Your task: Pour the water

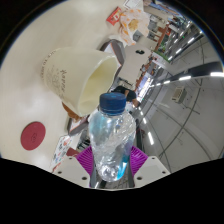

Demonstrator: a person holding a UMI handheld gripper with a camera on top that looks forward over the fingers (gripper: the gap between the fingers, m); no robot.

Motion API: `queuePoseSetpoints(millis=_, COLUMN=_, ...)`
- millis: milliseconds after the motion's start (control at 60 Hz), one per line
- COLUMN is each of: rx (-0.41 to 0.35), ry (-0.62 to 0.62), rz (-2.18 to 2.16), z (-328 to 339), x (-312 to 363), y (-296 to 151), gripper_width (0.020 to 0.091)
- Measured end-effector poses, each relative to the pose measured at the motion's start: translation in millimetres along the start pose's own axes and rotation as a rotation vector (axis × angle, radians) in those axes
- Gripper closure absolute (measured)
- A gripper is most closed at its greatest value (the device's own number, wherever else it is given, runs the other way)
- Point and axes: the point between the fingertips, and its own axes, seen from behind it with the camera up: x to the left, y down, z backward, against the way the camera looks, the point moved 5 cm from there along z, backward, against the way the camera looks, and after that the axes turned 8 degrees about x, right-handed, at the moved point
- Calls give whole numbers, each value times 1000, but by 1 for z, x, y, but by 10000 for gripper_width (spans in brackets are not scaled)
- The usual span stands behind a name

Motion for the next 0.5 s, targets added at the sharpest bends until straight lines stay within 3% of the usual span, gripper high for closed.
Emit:
queuePoseSetpoints(millis=183, rx=-15, ry=-90, rz=-284, z=7, x=-14, y=9, gripper_width=674)
queuePoseSetpoints(millis=367, rx=-106, ry=-305, rz=-952, z=19, x=-37, y=39, gripper_width=668)
queuePoseSetpoints(millis=500, rx=-104, ry=-463, rz=-1359, z=27, x=-25, y=56, gripper_width=667)
